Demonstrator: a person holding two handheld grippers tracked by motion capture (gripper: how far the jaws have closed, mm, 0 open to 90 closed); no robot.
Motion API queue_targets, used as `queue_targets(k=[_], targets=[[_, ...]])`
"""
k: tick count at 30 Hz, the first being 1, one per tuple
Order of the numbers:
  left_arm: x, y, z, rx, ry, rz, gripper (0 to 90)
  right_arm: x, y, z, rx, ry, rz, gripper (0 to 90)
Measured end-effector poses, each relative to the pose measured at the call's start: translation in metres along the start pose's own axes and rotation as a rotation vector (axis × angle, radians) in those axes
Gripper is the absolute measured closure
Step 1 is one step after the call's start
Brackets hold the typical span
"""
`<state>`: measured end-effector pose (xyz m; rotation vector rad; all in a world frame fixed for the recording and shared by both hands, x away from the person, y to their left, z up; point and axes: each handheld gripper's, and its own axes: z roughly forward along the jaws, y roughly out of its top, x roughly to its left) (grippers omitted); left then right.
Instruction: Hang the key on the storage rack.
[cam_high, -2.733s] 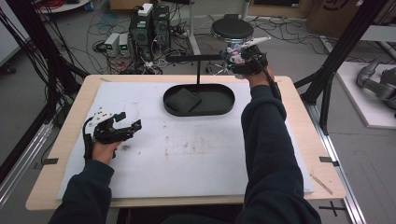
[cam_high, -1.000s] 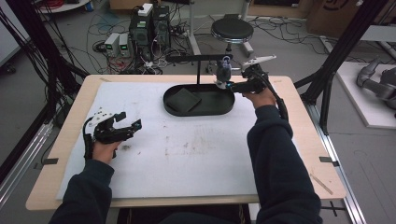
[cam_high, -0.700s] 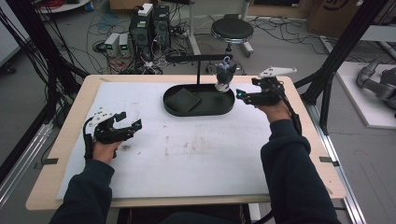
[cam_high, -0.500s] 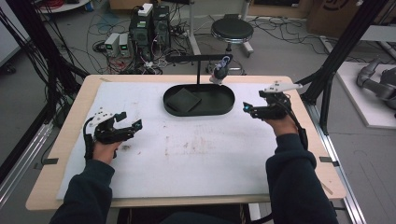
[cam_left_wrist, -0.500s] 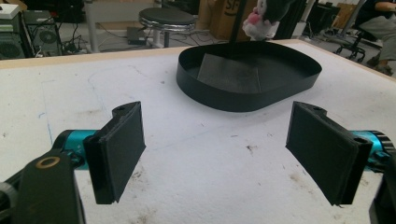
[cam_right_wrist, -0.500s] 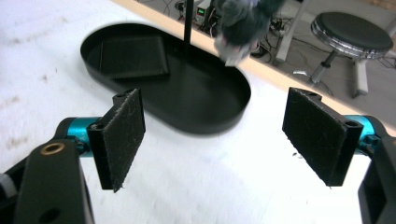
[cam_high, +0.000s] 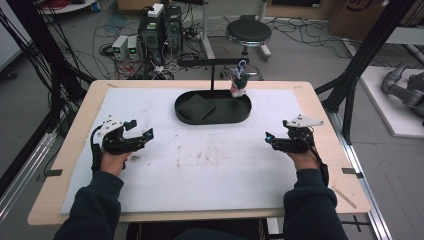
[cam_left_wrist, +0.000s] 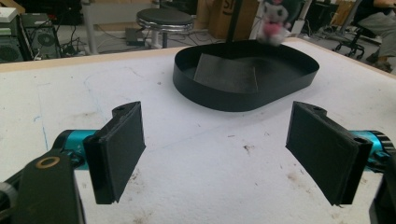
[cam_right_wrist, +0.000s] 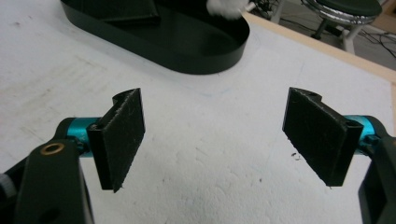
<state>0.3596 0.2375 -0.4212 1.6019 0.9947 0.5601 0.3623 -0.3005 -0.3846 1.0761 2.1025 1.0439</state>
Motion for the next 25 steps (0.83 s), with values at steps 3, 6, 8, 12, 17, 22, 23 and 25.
queue_targets(k=[3,6,8,12,17,22,23,25], targets=[[0.000,0.000,-0.001,-0.004,0.002,0.001,19.1,0.001,-0.007,0.004,0.010,-0.005,0.011,21.4],[0.000,0.000,-0.001,-0.007,-0.001,0.001,19.1,0.003,-0.012,0.007,0.026,-0.009,0.008,21.4],[-0.001,0.001,-0.001,-0.005,-0.001,0.004,19.1,0.003,-0.012,0.007,0.027,-0.014,-0.004,21.4],[0.000,0.000,-0.001,-0.007,0.000,0.002,19.1,0.003,-0.012,0.006,0.017,-0.020,-0.008,21.4],[0.000,0.000,0.000,-0.002,-0.001,0.003,19.1,0.003,-0.013,0.006,0.020,-0.024,-0.012,21.4],[0.001,-0.001,0.001,0.002,0.004,0.005,19.1,0.002,-0.014,0.005,0.019,-0.024,-0.006,21.5],[0.001,-0.001,0.001,0.004,0.004,0.003,19.1,0.002,-0.014,0.005,0.019,-0.025,-0.007,21.4],[0.001,-0.001,0.001,0.004,0.003,0.005,19.1,0.001,-0.014,0.005,0.015,-0.024,-0.008,21.5]])
